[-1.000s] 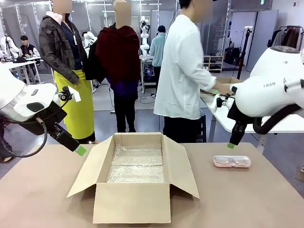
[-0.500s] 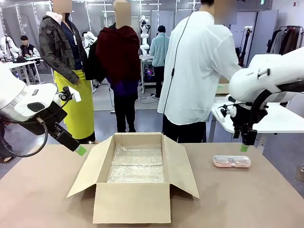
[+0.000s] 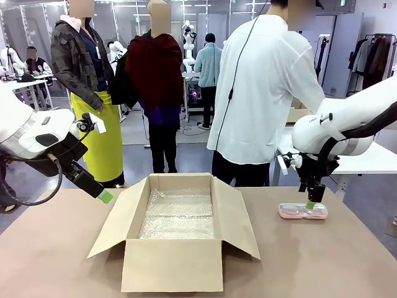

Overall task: Pack the glasses set securely to prepare it for shipping.
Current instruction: Place the Glasses case inside the Package Box.

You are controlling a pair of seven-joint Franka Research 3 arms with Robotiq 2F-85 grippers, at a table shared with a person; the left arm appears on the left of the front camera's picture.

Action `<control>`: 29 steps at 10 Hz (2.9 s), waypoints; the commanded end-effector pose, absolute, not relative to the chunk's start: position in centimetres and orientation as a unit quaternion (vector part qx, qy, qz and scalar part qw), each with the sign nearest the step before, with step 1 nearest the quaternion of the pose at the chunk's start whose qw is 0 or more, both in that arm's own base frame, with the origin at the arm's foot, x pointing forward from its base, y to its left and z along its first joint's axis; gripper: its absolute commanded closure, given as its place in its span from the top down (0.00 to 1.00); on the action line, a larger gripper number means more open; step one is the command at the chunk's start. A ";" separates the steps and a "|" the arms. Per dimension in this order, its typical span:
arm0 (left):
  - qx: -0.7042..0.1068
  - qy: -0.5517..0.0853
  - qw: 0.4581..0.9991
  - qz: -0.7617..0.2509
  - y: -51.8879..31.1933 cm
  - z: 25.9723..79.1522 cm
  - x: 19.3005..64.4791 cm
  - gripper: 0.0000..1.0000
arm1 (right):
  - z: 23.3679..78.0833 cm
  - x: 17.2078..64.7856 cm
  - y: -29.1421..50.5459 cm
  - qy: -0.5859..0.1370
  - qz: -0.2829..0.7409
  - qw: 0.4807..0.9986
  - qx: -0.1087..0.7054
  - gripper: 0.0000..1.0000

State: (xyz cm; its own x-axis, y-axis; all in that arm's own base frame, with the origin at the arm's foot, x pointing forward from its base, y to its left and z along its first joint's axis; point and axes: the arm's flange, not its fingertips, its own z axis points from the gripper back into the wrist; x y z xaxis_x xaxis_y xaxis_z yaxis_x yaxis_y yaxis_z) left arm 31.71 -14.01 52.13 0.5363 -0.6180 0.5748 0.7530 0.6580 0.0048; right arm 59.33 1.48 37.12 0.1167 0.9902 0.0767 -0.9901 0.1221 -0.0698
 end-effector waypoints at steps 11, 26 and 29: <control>-0.125 -0.277 0.865 -0.399 -13.8 52.2 31.7 1.00 | 31.6 61.0 1.3 -0.030 0.654 0.756 0.012 0.61; -0.125 -0.277 0.865 -0.399 -13.8 52.2 31.7 1.00 | 49.5 59.5 28.7 -0.046 0.630 0.774 -0.035 0.35; -0.125 -0.277 0.865 -0.399 -13.8 52.2 31.7 1.00 | 46.4 61.2 39.3 -0.056 0.627 0.776 -0.047 0.35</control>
State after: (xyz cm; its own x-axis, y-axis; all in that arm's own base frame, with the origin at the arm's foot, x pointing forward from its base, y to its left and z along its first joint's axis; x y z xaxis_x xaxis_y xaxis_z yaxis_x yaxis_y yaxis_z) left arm 31.71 -14.03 52.17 0.5359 -0.6186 0.5745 0.7524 0.6587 0.0074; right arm 58.86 37.41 45.94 0.1709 0.9838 0.0546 -0.9742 0.1770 -0.1398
